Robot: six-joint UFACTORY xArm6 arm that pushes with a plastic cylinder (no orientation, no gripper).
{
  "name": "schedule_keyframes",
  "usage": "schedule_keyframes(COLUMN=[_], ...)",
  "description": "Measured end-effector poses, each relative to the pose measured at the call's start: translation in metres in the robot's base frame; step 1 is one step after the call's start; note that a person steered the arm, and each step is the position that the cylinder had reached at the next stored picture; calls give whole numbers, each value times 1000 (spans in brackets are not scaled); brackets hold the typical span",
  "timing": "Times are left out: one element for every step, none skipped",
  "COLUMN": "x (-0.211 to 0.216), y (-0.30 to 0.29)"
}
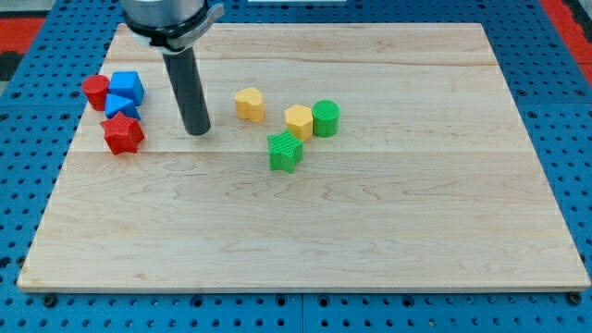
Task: Place the green circle to the top of the yellow hexagon
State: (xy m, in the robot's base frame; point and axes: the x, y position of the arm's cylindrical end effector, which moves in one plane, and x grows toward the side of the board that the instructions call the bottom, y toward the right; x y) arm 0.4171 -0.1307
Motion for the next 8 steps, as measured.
schedule_keyframes(x=[68, 80, 55, 42, 37, 29, 5, 4], y=[42, 83, 91, 118, 142, 163, 166, 203])
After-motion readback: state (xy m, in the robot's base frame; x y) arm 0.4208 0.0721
